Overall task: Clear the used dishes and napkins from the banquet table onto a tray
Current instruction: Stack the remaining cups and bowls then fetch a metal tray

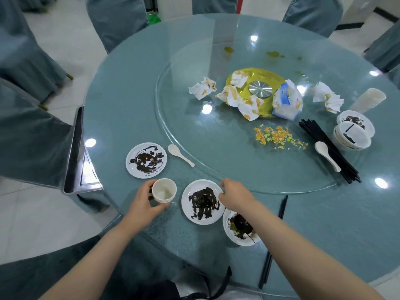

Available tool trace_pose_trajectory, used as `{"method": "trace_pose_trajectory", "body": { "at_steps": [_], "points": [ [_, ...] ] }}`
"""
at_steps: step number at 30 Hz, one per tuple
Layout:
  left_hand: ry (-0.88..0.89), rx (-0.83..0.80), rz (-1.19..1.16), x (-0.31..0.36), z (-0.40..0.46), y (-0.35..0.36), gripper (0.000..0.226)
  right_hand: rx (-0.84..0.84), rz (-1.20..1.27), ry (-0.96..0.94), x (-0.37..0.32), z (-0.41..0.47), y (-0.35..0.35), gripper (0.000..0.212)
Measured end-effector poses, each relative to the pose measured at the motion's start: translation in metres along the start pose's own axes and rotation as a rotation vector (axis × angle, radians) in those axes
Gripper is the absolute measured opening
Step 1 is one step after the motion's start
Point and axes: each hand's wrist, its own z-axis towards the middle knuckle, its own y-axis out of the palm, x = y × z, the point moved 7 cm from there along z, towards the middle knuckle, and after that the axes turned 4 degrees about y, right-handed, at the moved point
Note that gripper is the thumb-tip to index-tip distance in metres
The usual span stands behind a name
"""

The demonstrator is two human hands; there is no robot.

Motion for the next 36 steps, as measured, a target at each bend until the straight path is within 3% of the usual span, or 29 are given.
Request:
{"method": "trace_pose_trajectory", "body": {
  "at_steps": [3,9,13,17,21,29,32,36],
  "points": [
    [-0.027,-0.044,-0.028,-0.013,0.0,0.003,0.07,-0.031,-0.036,0.013,-0.001,0.008,0.005,0.012],
    [-0.115,-0.121,-0.003,-0.034,0.003,0.0,0.064,-0.041,-0.044,0.03,0.001,0.014,0.006,0.013],
    [-0.297,0.065,-0.055,-0.052,0.017,-0.019,0.048,-0.037,-0.004,0.058,0.006,0.015,0.007,0.017],
    [-0.572,0.265,-0.313,-0.066,0.033,-0.029,0.037,0.006,0.109,0.072,0.007,0.013,0.005,0.021],
    [-0.729,0.388,-0.572,-0.062,0.044,-0.032,0.025,0.035,0.248,0.076,0.006,0.012,0.001,0.019],
    [-0.751,0.481,-0.57,-0.063,0.06,-0.037,0.007,0.057,0.393,0.088,0.008,0.003,-0.008,0.016],
    [-0.743,0.496,-0.544,-0.061,0.061,-0.041,0.021,0.078,0.467,0.095,0.012,-0.001,-0.015,0.013],
    [-0.693,0.488,-0.501,-0.053,0.06,-0.047,0.019,0.12,0.606,0.104,0.021,-0.01,-0.023,0.008]
  ]
}}
